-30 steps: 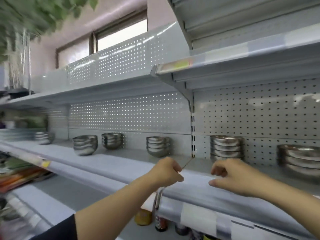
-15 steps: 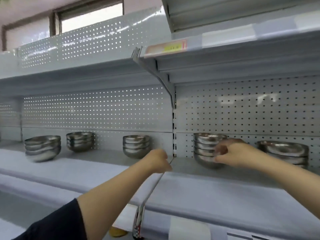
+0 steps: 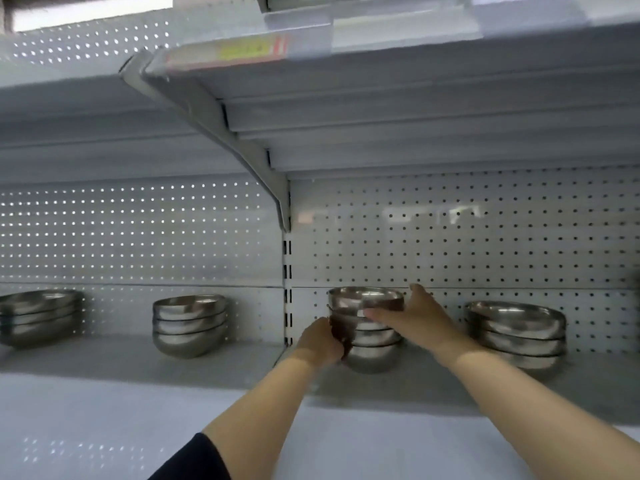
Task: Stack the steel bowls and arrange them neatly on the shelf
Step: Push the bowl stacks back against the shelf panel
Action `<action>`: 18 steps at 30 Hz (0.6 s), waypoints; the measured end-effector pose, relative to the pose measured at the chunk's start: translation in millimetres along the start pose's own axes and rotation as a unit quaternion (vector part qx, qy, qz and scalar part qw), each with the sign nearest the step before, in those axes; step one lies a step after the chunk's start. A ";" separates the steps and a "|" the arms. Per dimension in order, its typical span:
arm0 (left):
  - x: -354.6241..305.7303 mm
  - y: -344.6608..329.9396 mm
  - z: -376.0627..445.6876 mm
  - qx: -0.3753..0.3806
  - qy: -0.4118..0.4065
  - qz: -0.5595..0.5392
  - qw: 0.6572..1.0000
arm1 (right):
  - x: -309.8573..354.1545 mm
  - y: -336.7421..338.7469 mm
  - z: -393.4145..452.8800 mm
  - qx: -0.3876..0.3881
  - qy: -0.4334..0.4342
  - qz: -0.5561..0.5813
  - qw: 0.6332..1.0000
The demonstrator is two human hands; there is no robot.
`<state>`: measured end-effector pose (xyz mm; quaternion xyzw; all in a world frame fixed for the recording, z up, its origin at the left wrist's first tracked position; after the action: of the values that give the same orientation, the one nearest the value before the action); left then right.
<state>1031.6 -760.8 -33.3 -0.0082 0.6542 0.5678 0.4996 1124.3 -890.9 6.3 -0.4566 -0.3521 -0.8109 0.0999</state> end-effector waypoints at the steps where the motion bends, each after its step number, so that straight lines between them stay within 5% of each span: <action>1: 7.8 -6.7 4.6 0.006 0.000 -0.038 0.999 | -1.8 -1.1 -1.1 0.012 -0.001 0.017 1.000; 7: 23.5 -17.4 15.2 0.035 0.008 -0.151 0.988 | -19.5 -15.2 9.3 0.070 -0.014 0.099 0.992; 18: 20.7 -14.3 9.5 0.031 -0.028 -0.101 0.994 | -32.0 -22.3 7.0 0.072 0.002 0.119 0.990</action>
<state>1035.5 -747.3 -56.2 -0.0430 0.6531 0.4940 0.5724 1136.3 -875.0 -28.0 -0.4855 -0.3529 -0.7663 0.2291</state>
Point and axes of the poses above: each hand's wrist, its own z-axis towards the middle knuckle, its own y-axis out of the back of the hand, x = y × z, the point moved 2 cm from there along z, towards the middle knuckle, and after that the axes turned 1 degree about z, right-handed, at the moved point
